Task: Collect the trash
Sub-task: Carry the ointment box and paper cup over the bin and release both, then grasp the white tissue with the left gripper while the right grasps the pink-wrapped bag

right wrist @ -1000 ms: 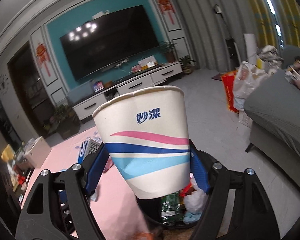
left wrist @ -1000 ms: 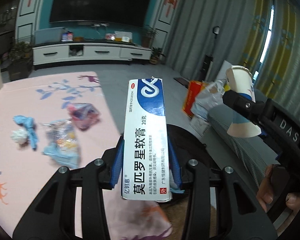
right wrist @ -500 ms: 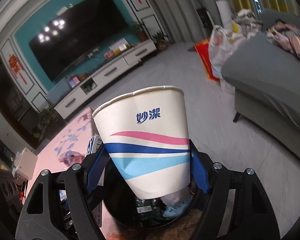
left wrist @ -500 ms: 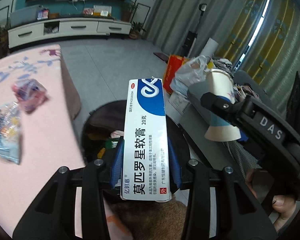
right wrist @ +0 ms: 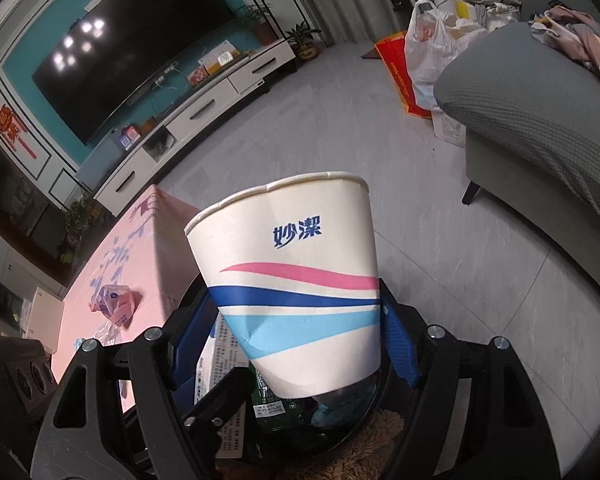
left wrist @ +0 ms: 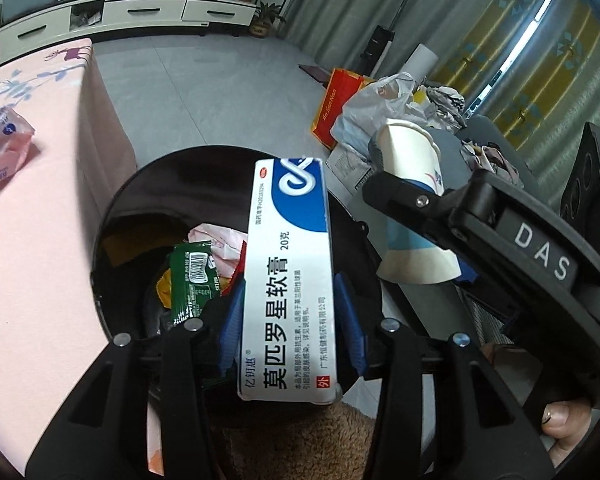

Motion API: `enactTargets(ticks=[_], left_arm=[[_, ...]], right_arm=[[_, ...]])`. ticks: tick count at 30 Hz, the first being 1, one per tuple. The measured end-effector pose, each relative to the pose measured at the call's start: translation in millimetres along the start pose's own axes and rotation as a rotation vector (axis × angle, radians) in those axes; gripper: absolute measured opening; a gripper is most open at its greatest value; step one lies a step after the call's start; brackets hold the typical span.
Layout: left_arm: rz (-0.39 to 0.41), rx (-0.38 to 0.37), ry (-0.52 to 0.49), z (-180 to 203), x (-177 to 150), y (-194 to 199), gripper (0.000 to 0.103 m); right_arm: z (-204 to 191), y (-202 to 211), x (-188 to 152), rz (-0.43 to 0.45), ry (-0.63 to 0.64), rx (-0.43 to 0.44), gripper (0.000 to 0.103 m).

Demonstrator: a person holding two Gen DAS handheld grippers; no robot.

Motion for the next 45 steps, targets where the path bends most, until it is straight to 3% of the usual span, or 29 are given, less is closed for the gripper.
enactTargets(ticks=[3, 9, 13, 17, 25, 28, 31, 36, 40, 42, 45], left_arm=[[0.003, -0.001, 0.000, 1, 0, -1, 0.048], [0.044, -0.002, 0.011, -2, 3, 15, 0.088], [0.086, -0.001, 0.038, -14, 7, 36, 0.094], [0.139, 0.024, 0.064, -33, 11, 64, 0.096], [0.268, 0.148, 0.137, -99, 18, 139, 0.099], [0.333, 0.217, 0.152, -140, 19, 175, 0.099], [0.362, 0.353, 0.231, -203, 12, 206, 0.099], [0.390, 0.432, 0.348, -284, 5, 245, 0.099], [0.404, 0.383, 0.463, -338, 11, 261, 0.099], [0.398, 0.356, 0.468, -348, 20, 258, 0.099], [0.371, 0.373, 0.427, -363, 28, 248, 0.098]], right_arm=[[-2, -2, -1, -0.015, 0.002, -0.001, 0.076], [-3, 2, 5, 0.018, -0.005, -0.001, 0.093], [-9, 10, 9, 0.062, -0.008, 0.005, 0.099], [-21, 17, 13, 0.112, 0.001, 0.016, 0.100], [-70, 25, 12, 0.193, 0.074, 0.060, 0.100], [-95, 25, 8, 0.235, 0.156, 0.068, 0.100], [-120, 17, 1, 0.233, 0.235, 0.081, 0.099], [-150, -2, -11, 0.256, 0.242, 0.122, 0.099], [-176, -28, -29, 0.144, 0.313, 0.128, 0.099], [-185, -42, -40, 0.056, 0.337, 0.128, 0.099], [-201, -58, -49, -0.023, 0.330, 0.179, 0.099]])
Point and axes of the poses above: each gripper's, at about its wrist camera, not at the fingertips, and y roughly against the way its jaws point, z to its right, x to its top, the point moved 7 cm from there along -y, roughly the way its jaws point, and after that the axes turned 5 degrees about y, right-handed, at the moved point
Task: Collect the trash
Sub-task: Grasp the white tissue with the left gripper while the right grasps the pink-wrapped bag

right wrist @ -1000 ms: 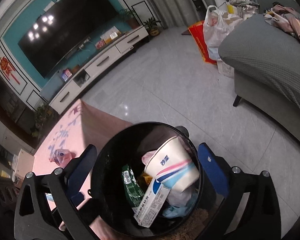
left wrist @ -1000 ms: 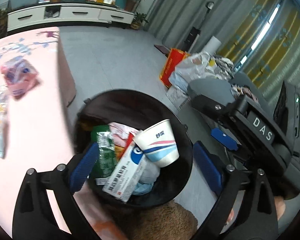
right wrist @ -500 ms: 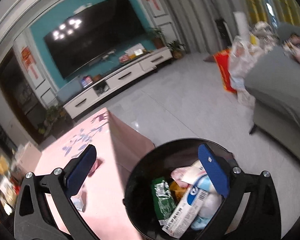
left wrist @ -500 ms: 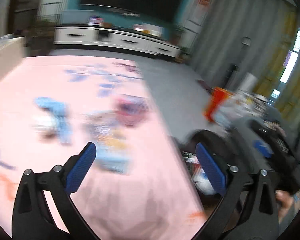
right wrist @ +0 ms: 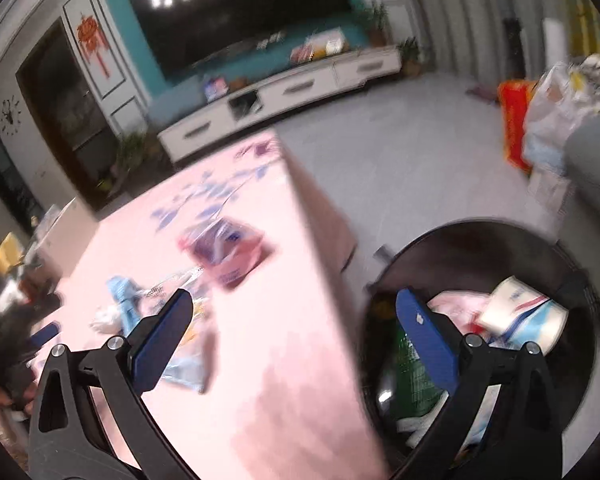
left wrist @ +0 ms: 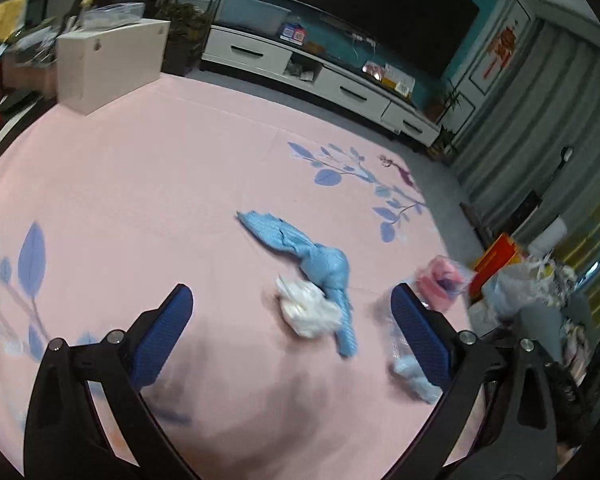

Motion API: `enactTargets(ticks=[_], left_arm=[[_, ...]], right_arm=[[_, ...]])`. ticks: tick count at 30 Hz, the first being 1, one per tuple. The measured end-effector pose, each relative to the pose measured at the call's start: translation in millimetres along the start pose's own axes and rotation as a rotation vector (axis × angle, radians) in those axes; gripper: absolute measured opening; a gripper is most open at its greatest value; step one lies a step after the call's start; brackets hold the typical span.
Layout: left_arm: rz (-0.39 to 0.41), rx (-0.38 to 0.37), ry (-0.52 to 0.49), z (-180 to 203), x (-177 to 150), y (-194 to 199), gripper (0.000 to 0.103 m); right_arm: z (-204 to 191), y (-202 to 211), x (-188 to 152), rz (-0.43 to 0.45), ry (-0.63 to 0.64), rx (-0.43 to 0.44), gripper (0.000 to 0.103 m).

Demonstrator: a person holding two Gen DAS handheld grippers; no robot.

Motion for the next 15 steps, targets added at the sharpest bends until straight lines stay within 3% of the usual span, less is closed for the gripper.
enactTargets(ticks=[2, 5, 7, 10, 15], left_arm=[[-0.034, -0.001, -0.003, -2, 0, -17, 0.088], [-0.107, -0.068, 0.022, 3, -9, -35, 0.068], [-0.134, -0.080, 0.003, 8, -15, -44, 0.058], [-0.155, -0.081, -0.023, 14, -23, -53, 0.046], [-0.157, -0.058, -0.071, 20, -32, -58, 0.027]], right_arm=[[-11, -9, 5, -0.017, 0.032, -0.005, 0.099], [-29, -26, 24, -0.019, 0.099, -0.066, 0.099], [-39, -39, 35, -0.037, 0.111, -0.048, 0.099], [-54, -70, 53, -0.088, 0.114, -0.018, 0.099], [-68, -118, 60, -0.171, 0.124, -0.054, 0.096]])
Point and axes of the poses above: each gripper's, at about its wrist camera, not at the fingertips, and y roughly against the way its jaws point, z to its right, x to its top, the point moved 7 cm from there along -y, roughly the way its jaws point, and after that the axes turned 5 degrees about y, right-handed, at the moved point
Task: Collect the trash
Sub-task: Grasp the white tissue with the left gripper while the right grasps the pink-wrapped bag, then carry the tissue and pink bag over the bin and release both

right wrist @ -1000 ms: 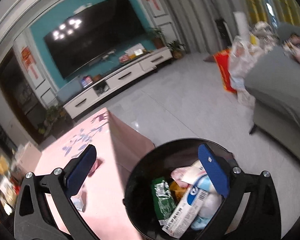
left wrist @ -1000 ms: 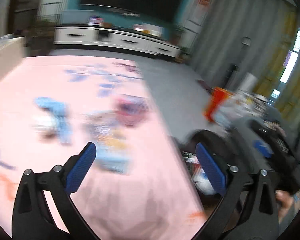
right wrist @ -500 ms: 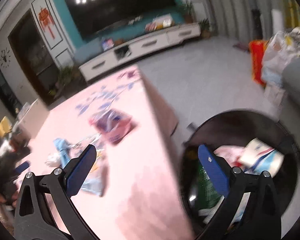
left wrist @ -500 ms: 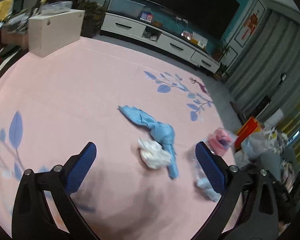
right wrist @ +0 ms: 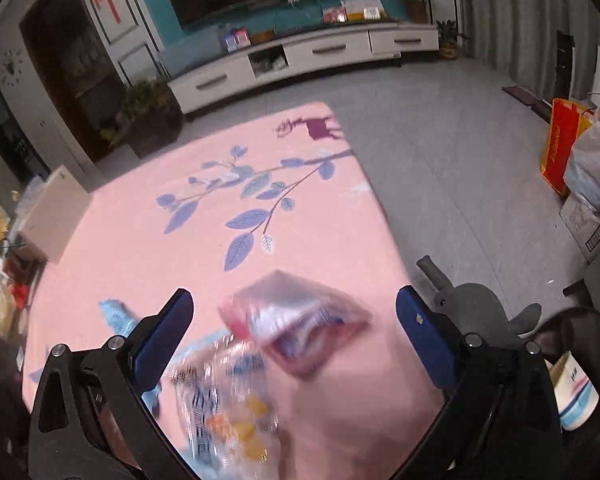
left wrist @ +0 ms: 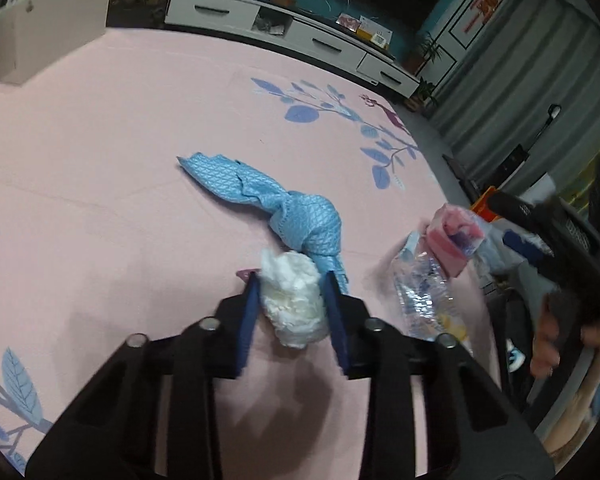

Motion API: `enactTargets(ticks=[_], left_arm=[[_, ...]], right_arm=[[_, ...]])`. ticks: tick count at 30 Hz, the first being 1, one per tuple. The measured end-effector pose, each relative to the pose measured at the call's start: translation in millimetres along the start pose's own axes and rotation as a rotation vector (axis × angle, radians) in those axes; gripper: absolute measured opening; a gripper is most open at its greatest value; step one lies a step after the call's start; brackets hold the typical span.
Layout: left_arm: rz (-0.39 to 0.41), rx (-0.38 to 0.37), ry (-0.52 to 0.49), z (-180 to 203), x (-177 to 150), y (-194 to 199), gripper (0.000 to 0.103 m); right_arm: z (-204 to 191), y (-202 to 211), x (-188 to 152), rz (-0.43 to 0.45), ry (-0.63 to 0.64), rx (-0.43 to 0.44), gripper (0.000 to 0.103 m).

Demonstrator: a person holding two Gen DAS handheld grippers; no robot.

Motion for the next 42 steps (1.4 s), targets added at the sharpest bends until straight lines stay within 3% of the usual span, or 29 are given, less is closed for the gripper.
enactTargets(ticks=[6, 14, 22, 25, 27, 30, 34, 42], left_arm=[[0.014, 0.008, -0.004, 1, 0, 3, 0.017], [0.079, 0.030, -0.088, 22, -4, 30, 0.016], [0.155, 0.011, -0.136, 43, -10, 65, 0.015], [0.194, 0.039, -0.169, 47, -17, 81, 0.015], [0.215, 0.058, -0.170, 47, -20, 88, 0.015], [0.184, 0.040, -0.125, 42, -36, 92, 0.015], [0.212, 0.054, -0.111, 46, -52, 107, 0.015], [0.287, -0.055, -0.147, 102, -68, 149, 0.015]], right_arm=[[1, -23, -13, -0.054, 0.043, -0.071, 0.081], [-3, -12, -22, -0.040, 0.094, -0.079, 0.064], [-8, 71, -40, 0.104, 0.083, 0.039, 0.063], [-2, 102, -62, 0.160, 0.061, 0.076, 0.063], [1, 112, -76, 0.176, 0.048, 0.090, 0.063], [6, 119, -95, 0.168, 0.019, 0.127, 0.064], [9, 138, -94, 0.206, 0.010, 0.127, 0.064], [20, 200, -87, 0.358, 0.000, 0.153, 0.064]])
Point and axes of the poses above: each gripper's, at about its wrist camera, not at the fingertips, and y roughly against the way its jaws point, z to its right, x to its top, the point moved 7 cm from there along -y, roughly the way its jaws point, and after that the axes turned 5 degrees about y, right-handed, at the moved point
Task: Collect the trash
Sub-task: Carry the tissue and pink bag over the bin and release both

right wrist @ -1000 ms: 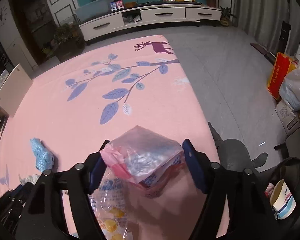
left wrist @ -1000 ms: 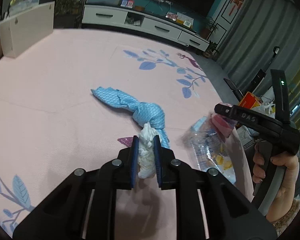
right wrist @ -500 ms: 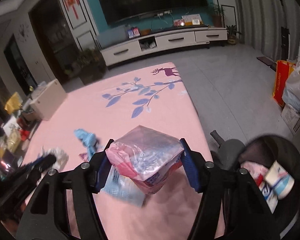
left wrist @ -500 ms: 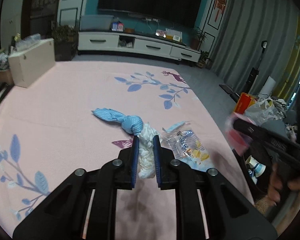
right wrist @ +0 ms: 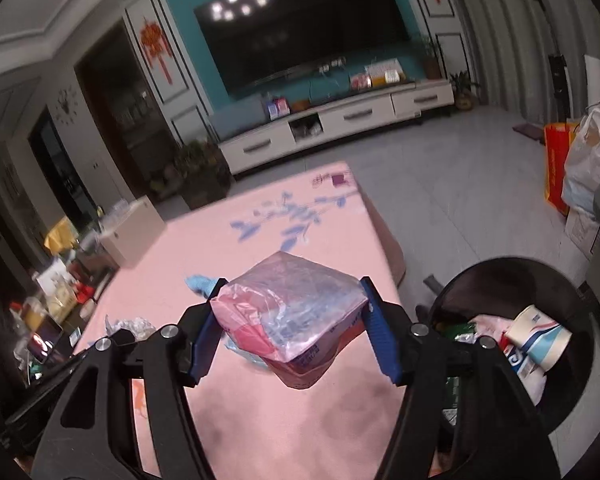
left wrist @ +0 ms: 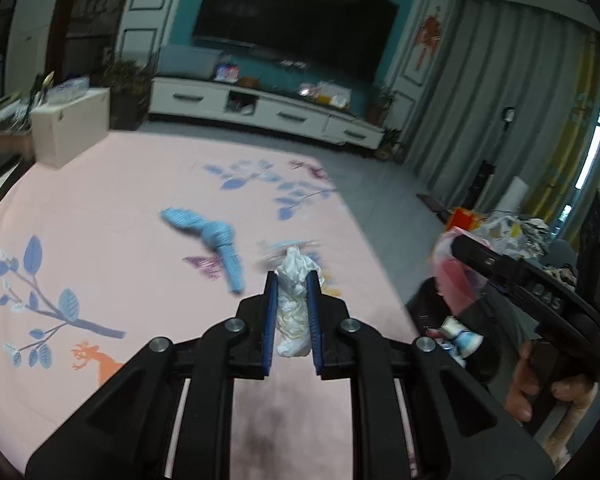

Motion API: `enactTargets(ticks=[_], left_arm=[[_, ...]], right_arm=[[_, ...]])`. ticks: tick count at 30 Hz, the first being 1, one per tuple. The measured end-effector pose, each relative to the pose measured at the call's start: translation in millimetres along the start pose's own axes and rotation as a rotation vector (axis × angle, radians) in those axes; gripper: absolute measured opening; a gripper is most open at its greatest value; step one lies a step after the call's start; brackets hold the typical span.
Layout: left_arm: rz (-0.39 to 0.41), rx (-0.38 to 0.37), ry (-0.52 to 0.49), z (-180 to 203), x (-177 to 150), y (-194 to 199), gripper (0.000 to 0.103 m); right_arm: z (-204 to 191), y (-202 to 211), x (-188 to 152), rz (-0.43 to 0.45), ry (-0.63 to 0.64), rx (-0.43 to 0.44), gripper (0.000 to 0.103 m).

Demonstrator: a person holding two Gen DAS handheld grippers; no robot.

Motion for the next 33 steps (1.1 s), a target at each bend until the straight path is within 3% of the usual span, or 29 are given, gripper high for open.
enactTargets(ticks=[7, 18, 25, 33], left_arm=[[0.053, -0.110, -0.073, 71, 3, 20, 0.015], [-0.036, -0.265, -0.162, 176, -25, -18, 0.015], [-0.132, -0.320, -0.200, 224, -50, -59, 0.015], [-0.248, -0.337, -0.205, 248, -79, -104, 0.015]], right_arm=[[24, 52, 19, 0.134, -0.018, -0.058, 0.065], [99, 94, 18, 0.206, -0.136, -0.224, 0.065], [152, 91, 2, 0.164, -0.254, -0.280, 0.066], [203, 71, -25, 0.063, -0.373, -0.353, 0.066]])
Point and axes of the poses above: each gripper's, at about its wrist camera, not at the fingertips, and y roughly against the way its jaws point, z to its right, x to its top, the point moved 7 cm from there along -y, roughly the way its jaws point, and after that the axes turned 5 degrees about y, right-handed, at the moved point
